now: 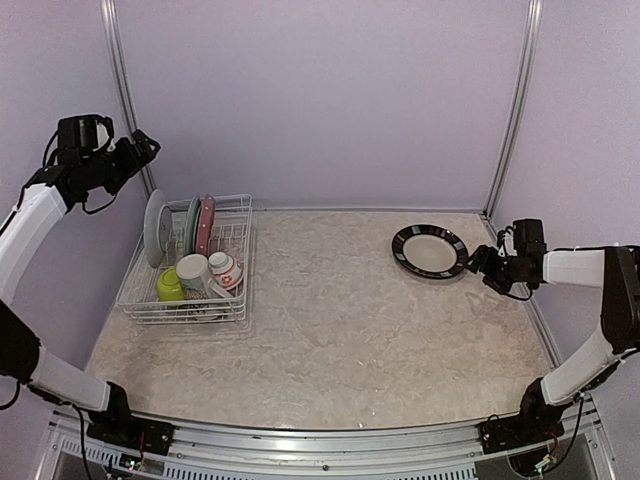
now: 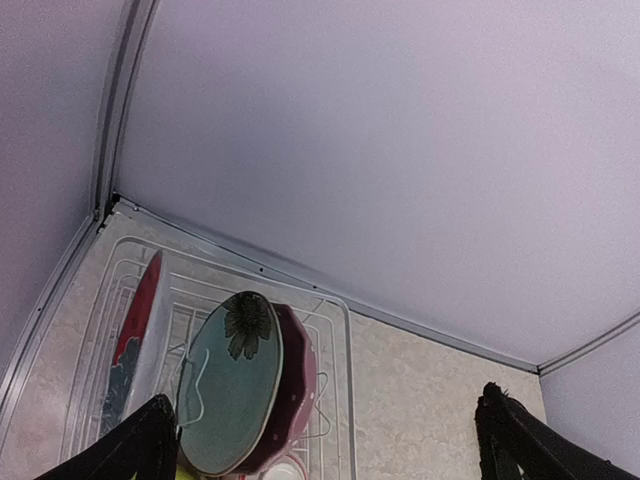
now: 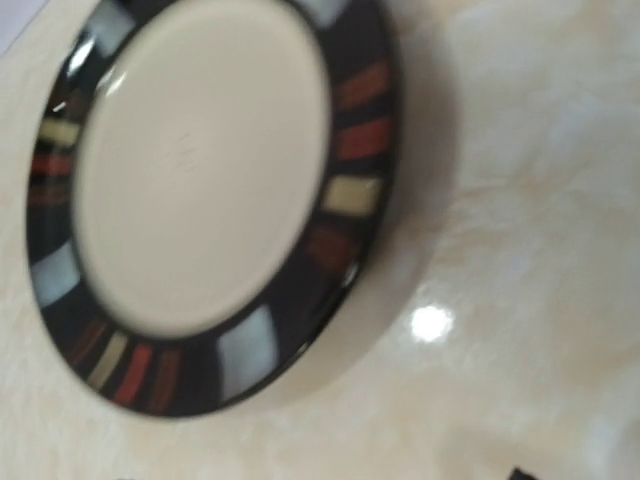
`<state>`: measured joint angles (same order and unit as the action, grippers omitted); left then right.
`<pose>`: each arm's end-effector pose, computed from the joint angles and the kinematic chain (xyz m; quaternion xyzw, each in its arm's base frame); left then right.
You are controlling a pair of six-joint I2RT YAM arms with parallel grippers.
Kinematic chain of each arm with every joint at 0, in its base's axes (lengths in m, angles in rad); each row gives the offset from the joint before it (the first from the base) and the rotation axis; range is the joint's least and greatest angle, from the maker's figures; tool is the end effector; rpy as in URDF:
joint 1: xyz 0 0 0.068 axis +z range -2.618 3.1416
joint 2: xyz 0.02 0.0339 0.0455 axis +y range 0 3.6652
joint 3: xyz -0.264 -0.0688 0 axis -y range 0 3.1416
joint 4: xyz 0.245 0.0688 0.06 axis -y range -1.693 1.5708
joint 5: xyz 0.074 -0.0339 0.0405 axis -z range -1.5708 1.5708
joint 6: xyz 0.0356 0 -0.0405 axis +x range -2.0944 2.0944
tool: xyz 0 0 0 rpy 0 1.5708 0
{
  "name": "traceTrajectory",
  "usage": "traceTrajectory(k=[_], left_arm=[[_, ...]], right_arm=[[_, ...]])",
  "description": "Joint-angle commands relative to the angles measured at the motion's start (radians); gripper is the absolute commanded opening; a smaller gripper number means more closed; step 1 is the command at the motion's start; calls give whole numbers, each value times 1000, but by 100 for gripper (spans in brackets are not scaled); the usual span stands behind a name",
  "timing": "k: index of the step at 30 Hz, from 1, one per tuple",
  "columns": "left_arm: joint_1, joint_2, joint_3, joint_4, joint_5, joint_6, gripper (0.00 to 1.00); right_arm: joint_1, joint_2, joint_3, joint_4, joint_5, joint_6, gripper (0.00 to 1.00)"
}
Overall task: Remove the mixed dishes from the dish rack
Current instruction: Grab the plate from the dish rack.
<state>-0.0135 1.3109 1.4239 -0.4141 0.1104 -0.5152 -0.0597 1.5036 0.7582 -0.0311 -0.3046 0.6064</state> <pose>0.2932 -0.0079 0.4234 -0.1679 0.7869 -0.1976 0.5600 0.3001 -0.0072 0.1792 0.2425 0.8806 0.2379 0.3303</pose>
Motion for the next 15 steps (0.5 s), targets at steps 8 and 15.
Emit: traceTrajectory(k=[8, 15], left_arm=[[191, 281, 238, -287, 107, 16, 98], [214, 443, 341, -402, 151, 42, 96]], right_arm=[[133, -113, 108, -217, 83, -72, 78], [178, -108, 122, -230, 95, -65, 78]])
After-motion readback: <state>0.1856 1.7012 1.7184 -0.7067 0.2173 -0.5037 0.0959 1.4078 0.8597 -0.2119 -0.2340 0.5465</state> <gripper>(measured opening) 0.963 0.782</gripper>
